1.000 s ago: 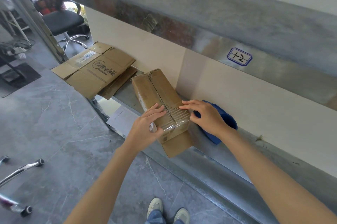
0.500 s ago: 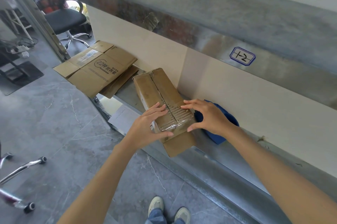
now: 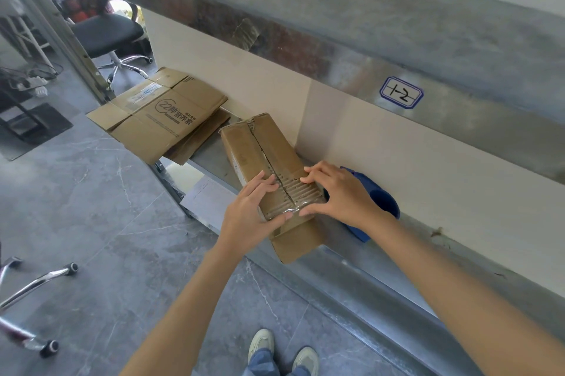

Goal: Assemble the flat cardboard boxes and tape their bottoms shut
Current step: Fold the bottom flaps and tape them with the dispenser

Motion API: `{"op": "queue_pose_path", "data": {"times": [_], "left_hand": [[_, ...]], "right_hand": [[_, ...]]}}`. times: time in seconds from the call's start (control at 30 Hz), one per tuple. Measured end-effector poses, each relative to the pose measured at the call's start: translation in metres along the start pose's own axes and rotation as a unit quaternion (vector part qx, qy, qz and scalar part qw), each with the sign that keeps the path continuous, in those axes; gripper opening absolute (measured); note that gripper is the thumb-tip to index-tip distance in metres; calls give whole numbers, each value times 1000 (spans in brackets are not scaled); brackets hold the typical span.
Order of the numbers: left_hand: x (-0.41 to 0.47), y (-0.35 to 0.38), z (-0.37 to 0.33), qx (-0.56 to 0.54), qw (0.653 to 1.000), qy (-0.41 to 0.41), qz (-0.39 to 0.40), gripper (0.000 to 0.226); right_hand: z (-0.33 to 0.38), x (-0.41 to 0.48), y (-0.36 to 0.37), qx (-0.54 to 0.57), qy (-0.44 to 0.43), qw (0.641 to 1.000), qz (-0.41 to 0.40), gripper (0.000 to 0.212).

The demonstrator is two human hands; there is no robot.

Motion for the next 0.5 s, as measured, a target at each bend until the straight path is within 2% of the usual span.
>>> {"op": "queue_pose_path", "data": {"times": [0.1, 0.2, 0.37, 0.5], "left_hand": [[-3, 5, -7, 13, 999, 4, -45, 54], [-3, 8, -9, 41, 996, 36, -70, 52], [-6, 2, -3, 47, 997, 52, -42, 58], [-2, 1, -7, 33, 998, 30, -33, 56]], "right_hand": [[5, -3, 7, -4, 8, 999, -33, 61], [7, -6, 8, -30, 8, 999, -29, 61], [6, -10, 9, 9, 16, 1000, -4, 65], [6, -10, 16, 82, 62, 994, -21, 57]]}}
Point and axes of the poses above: each hand's wrist, its own x-axis towards the middle knuckle, its own y-axis out of the palm, z = x × y, the point moved 1 cm from there along x, towards the middle knuckle, and after that the axes turned 2 degrees about -y, right-handed, at the moved point
